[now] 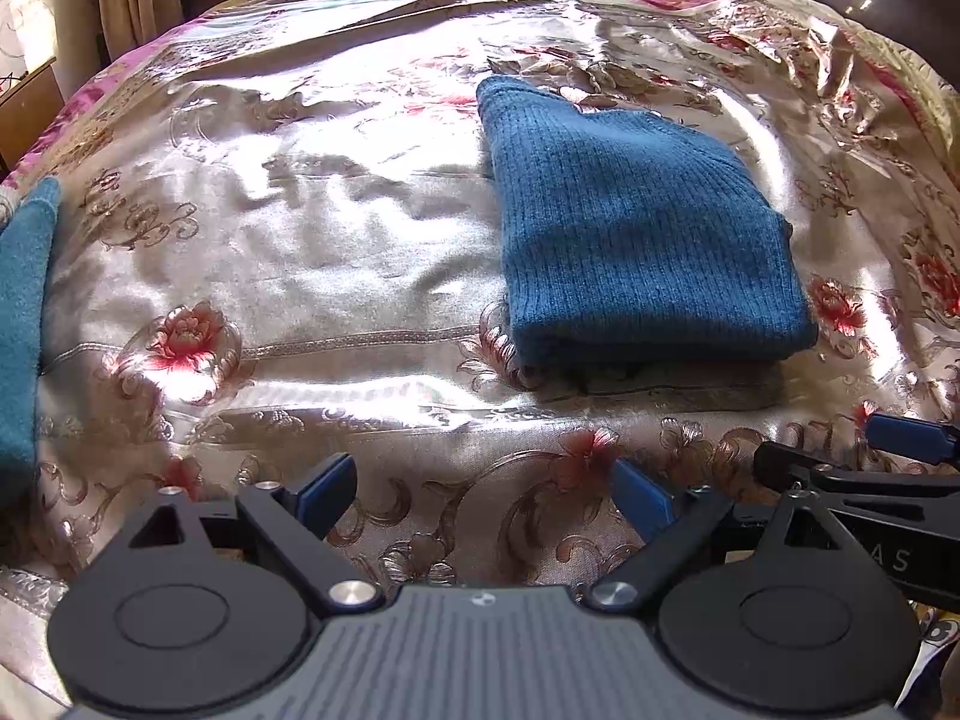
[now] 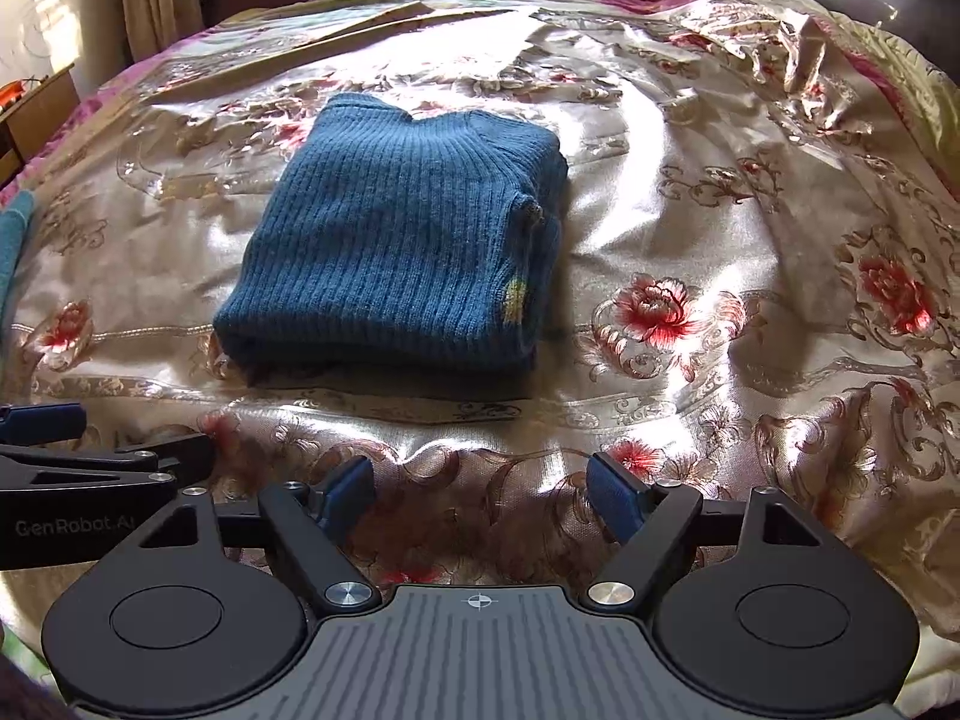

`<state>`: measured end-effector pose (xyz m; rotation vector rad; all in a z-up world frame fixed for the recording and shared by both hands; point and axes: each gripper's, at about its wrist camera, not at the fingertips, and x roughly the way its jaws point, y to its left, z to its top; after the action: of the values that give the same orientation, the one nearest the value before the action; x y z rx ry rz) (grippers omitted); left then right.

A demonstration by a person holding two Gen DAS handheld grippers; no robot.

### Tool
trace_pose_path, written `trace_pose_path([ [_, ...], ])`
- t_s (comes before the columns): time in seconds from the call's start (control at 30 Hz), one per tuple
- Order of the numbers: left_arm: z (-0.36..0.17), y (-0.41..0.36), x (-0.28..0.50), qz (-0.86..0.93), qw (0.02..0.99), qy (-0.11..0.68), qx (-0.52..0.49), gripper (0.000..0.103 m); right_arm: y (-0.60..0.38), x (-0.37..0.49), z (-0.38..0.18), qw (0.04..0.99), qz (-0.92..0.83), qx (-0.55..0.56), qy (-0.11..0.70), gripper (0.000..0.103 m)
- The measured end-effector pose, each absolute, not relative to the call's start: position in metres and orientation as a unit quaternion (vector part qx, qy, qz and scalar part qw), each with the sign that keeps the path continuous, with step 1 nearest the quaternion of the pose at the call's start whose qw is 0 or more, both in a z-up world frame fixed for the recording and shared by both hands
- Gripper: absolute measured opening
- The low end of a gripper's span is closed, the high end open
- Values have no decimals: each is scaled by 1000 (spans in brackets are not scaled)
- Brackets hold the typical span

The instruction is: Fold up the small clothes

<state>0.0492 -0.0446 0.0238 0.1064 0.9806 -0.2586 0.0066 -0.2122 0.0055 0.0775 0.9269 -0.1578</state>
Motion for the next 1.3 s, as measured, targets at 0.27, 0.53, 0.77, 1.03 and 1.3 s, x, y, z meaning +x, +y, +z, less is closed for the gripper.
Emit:
trace_pose_path([
  [0.27,23,-44,49,-123,872,471,54,96,-212,6,6,891,-76,38,446,80],
  [0.53,23,-44,49,-123,872,471,53,96,-213,6,6,891,-76,38,447,80],
  [0.77,23,-44,48,-124,871,472,50,96,-213,5,6,891,-76,38,447,80],
  [1.03,22,-44,49,-125,869,476,48,96,-213,4,6,890,-78,39,448,80],
  [1.3,22,-45,48,-123,869,476,50,96,-212,4,6,889,-80,36,449,80],
])
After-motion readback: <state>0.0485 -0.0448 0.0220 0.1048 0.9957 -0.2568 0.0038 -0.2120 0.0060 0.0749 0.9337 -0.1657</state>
